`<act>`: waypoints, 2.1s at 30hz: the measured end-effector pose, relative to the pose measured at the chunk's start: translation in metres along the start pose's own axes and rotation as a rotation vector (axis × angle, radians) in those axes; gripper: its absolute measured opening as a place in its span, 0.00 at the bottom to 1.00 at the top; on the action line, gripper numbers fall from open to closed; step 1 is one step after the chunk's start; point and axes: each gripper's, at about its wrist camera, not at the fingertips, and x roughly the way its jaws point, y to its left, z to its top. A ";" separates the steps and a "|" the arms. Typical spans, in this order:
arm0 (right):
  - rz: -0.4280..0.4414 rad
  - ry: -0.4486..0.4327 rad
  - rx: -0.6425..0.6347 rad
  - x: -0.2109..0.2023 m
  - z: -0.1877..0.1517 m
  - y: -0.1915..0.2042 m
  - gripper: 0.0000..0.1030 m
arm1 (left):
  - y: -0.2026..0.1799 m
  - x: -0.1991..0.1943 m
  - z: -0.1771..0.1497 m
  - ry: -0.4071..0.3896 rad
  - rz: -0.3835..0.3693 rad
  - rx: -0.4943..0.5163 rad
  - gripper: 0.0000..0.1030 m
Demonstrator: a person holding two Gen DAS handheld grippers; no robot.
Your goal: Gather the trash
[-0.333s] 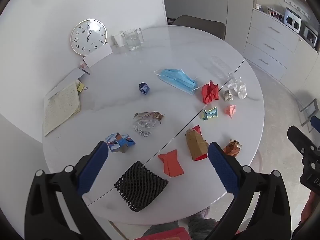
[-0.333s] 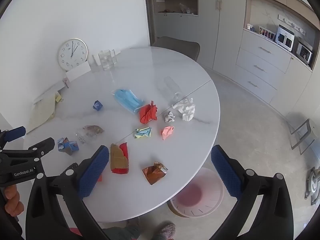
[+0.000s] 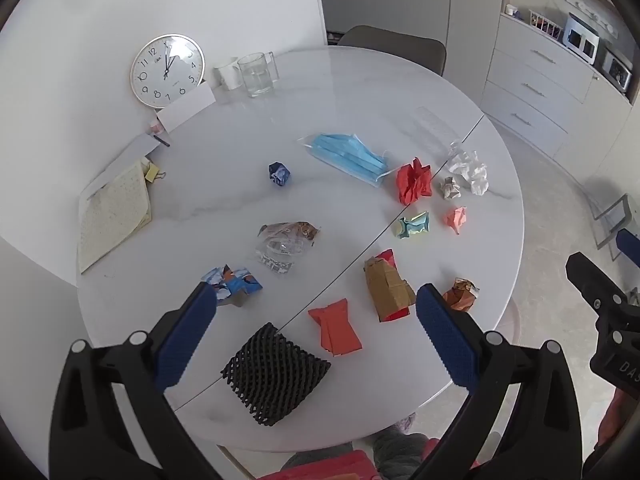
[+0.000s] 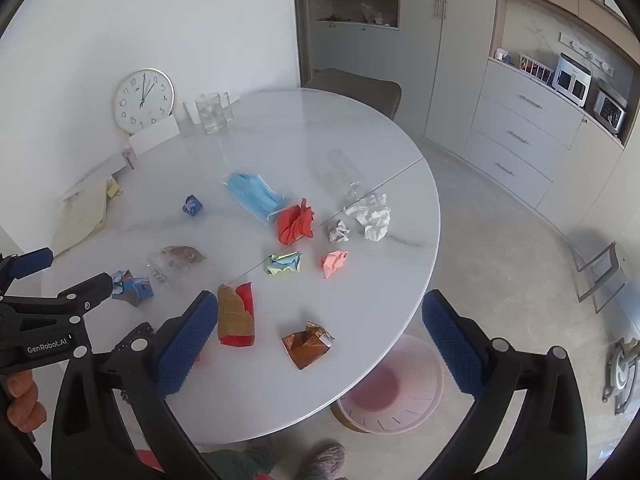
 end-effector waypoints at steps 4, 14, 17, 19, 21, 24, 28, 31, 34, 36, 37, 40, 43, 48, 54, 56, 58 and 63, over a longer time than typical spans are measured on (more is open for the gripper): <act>-0.002 0.012 -0.005 0.002 0.008 0.006 0.98 | 0.002 0.002 0.003 0.004 0.002 -0.009 0.93; -0.005 0.022 -0.009 0.002 0.012 0.007 0.98 | 0.002 0.005 0.003 0.006 -0.005 -0.011 0.93; -0.004 0.023 -0.010 0.002 0.012 0.007 0.98 | 0.002 0.005 0.003 0.008 -0.005 -0.013 0.93; -0.006 0.024 -0.011 0.003 0.013 0.008 0.98 | 0.002 0.006 0.003 0.010 -0.004 -0.014 0.93; -0.005 0.025 -0.012 0.004 0.013 0.008 0.98 | 0.002 0.006 0.004 0.013 0.000 -0.014 0.93; -0.004 0.026 -0.012 0.004 0.011 0.009 0.98 | 0.003 0.007 0.003 0.015 0.002 -0.016 0.93; -0.003 0.025 -0.012 0.004 0.010 0.009 0.98 | 0.002 0.006 0.001 0.015 0.001 -0.013 0.93; -0.002 0.024 -0.014 0.004 0.008 0.010 0.98 | 0.002 0.005 0.000 0.014 -0.002 -0.012 0.93; -0.003 0.025 -0.014 0.003 0.009 0.011 0.98 | 0.002 0.005 0.000 0.014 -0.007 -0.012 0.93; -0.003 0.026 -0.015 0.003 0.010 0.011 0.98 | 0.002 0.005 0.000 0.015 -0.013 -0.013 0.93; -0.003 0.027 -0.016 0.003 0.009 0.012 0.98 | 0.002 0.005 0.000 0.015 -0.015 -0.013 0.93; -0.004 0.026 -0.019 0.001 0.007 0.015 0.98 | 0.004 0.004 -0.003 0.014 -0.017 -0.015 0.93; -0.004 0.027 -0.021 0.000 0.006 0.016 0.98 | 0.004 0.003 -0.004 0.012 -0.019 -0.015 0.93; -0.003 0.028 -0.020 0.000 0.006 0.016 0.98 | 0.005 0.002 -0.006 0.010 -0.020 -0.015 0.93; -0.002 0.028 -0.021 0.000 0.006 0.017 0.98 | 0.003 0.003 -0.004 0.013 -0.017 -0.016 0.93; -0.003 0.028 -0.021 0.000 0.005 0.018 0.98 | 0.004 0.003 -0.004 0.014 -0.018 -0.017 0.93; -0.002 0.030 -0.021 0.000 0.005 0.018 0.98 | 0.003 0.003 -0.004 0.014 -0.017 -0.017 0.93; -0.002 0.029 -0.021 0.000 0.005 0.017 0.98 | 0.003 0.003 -0.005 0.016 -0.017 -0.019 0.93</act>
